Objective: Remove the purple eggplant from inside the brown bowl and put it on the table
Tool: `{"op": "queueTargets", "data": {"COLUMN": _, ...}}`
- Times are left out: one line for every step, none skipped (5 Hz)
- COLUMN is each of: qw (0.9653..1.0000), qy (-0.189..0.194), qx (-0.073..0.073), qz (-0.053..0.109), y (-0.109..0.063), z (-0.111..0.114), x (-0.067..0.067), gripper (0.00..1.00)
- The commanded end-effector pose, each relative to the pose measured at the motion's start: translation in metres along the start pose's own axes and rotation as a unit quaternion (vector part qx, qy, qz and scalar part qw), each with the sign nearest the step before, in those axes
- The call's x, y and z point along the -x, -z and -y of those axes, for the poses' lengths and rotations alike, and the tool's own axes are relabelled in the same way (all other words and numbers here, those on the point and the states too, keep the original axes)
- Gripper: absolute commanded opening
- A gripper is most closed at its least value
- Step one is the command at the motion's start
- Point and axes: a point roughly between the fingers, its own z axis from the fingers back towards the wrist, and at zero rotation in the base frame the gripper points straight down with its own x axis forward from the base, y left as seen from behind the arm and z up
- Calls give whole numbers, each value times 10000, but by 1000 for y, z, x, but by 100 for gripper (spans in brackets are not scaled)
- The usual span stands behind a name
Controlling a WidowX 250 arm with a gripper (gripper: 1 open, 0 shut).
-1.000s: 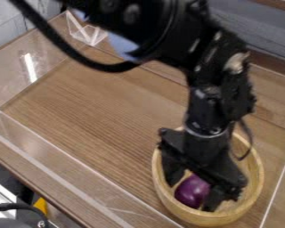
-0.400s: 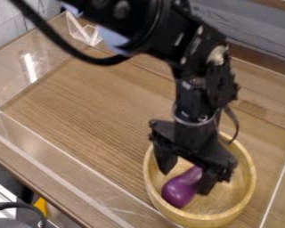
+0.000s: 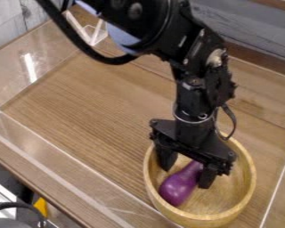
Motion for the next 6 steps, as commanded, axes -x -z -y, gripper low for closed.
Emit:
{"op": "queueTargets", "data": {"qw": 9998, "qy": 149, "qx": 22, "qz": 114, "y": -3, "z": -5, "x": -7, "gripper": 100}}
{"op": "queueTargets", "data": {"qw": 9994, "qy": 318, "qx": 27, "qz": 109, "y": -2, "z": -9, "x": -10, "gripper": 0}}
{"op": "queueTargets", "data": {"qw": 9995, "qy": 301, "qx": 34, "qz": 125, "y": 0, "z": -6, "x": -17, "gripper": 0}}
{"op": "queueTargets", "data": {"qw": 9995, "qy": 290, "qx": 55, "qz": 145, "y": 1, "z": -3, "x": -23, "gripper": 0}}
{"op": "queueTargets", "data": {"qw": 9993, "qy": 320, "qx": 76, "qz": 161, "y": 4, "z": 0, "x": -28, "gripper": 0}}
{"op": "queueTargets", "data": {"qw": 9992, "qy": 352, "qx": 86, "qz": 163, "y": 7, "z": 3, "x": -33, "gripper": 0}}
